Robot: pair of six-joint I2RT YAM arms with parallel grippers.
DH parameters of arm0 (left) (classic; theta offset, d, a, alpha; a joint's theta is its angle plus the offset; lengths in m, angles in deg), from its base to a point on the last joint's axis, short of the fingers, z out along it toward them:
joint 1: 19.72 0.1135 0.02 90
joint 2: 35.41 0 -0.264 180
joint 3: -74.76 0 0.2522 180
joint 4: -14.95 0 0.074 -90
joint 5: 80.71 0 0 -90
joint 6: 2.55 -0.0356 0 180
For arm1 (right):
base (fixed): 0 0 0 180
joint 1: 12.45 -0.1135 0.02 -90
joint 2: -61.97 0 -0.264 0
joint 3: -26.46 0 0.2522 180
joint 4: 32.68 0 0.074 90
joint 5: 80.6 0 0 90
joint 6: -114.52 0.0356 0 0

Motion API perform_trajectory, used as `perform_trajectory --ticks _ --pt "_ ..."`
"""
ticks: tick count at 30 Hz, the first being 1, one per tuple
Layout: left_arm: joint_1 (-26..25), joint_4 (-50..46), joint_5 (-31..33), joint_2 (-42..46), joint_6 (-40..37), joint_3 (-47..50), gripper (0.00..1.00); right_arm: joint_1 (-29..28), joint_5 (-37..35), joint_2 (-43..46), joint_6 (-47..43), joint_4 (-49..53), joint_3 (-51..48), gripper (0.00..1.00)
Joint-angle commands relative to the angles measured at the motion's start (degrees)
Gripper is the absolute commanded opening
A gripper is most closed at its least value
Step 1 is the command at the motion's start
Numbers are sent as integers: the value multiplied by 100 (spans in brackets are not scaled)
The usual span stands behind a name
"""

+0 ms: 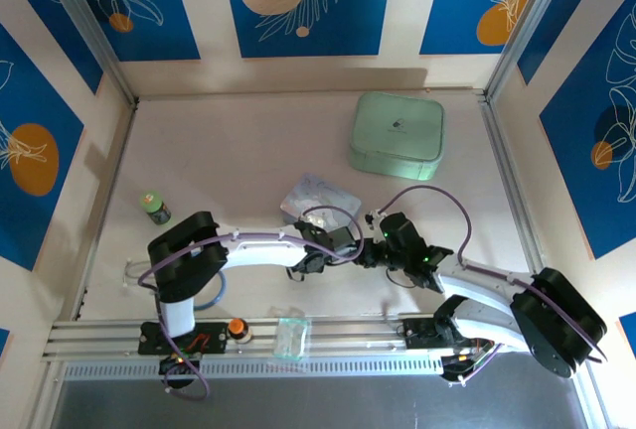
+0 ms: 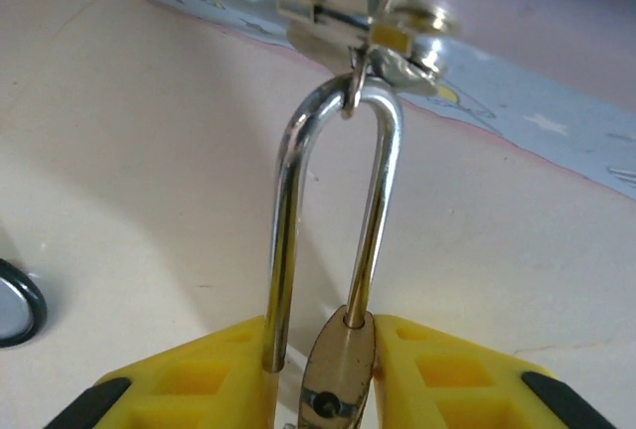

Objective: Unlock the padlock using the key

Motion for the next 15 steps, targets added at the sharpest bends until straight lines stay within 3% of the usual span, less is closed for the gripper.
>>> perform_trajectory --ticks 1,15 --pt "-172 -438 150 5 11 -191 30 44 -93 148 79 84 -117 32" --pt "-513 -599 126 -119 56 -492 34 79 -48 384 159 30 -315 32"
